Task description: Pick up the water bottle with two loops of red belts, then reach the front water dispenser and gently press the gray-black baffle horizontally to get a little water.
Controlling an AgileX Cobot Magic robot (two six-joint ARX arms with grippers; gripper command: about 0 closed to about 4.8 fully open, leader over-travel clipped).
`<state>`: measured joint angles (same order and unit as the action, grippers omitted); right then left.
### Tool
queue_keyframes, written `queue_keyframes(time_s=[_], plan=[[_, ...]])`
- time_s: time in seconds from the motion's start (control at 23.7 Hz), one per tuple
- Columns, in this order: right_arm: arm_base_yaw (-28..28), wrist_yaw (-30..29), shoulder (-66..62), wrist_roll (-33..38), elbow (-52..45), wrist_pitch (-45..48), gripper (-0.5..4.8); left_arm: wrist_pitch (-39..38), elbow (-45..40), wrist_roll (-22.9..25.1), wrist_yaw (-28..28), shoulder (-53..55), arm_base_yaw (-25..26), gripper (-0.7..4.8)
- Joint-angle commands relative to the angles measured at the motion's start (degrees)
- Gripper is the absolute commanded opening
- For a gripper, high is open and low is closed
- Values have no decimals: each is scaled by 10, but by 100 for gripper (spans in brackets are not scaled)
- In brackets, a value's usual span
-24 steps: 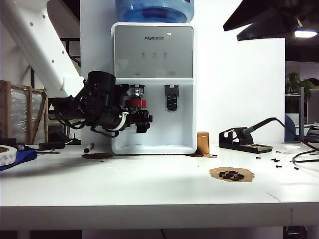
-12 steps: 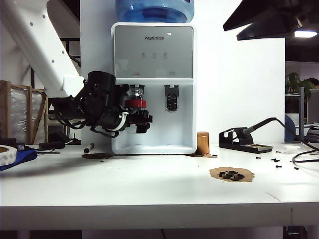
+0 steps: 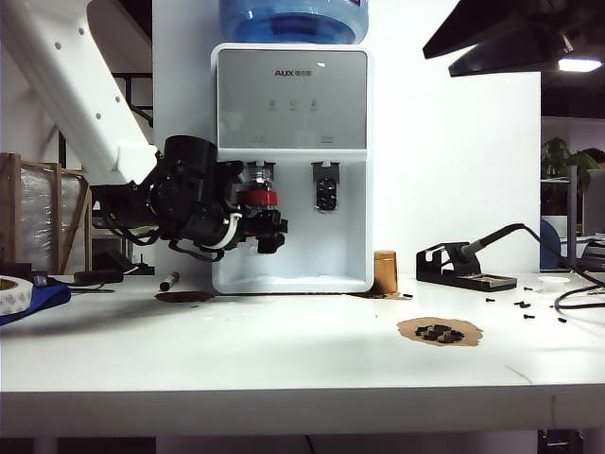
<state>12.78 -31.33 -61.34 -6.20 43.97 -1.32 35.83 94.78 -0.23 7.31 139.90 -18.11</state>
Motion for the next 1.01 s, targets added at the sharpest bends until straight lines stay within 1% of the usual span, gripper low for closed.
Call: queue_keyframes(time_s=[0.04,0.17,0.25,0.3,0.34,0.51,0.72,0.93,1.01], plan=[[1,-2,2,2,5,10,252,-4,5,-16,-2,-17,9,-4],[1,-2,2,2,5,10,252,-11,4,-16,2,-27,9,-4],[1,-2,2,2,5,8,252,-14,-5,-17,21,-37,9,-4],[1,-1,2,2,5,5,252,-14,-24,-21,38,-52,9,-4],[1,-1,2,2,4,1,252,-7,-49,-21,43,-66,7,-4],[1,-1,2,2,4,-3,253,24,-96,-22,43,-89,7,-4],[1,-1,11,2,4,-11,253,37,-139,-21,43,-113,7,-4],[1,4,19,1,4,-13,257,85,-197,-21,59,-144,7,-4],[1,6,21,2,4,-16,257,125,-250,-21,62,-176,3,-4]])
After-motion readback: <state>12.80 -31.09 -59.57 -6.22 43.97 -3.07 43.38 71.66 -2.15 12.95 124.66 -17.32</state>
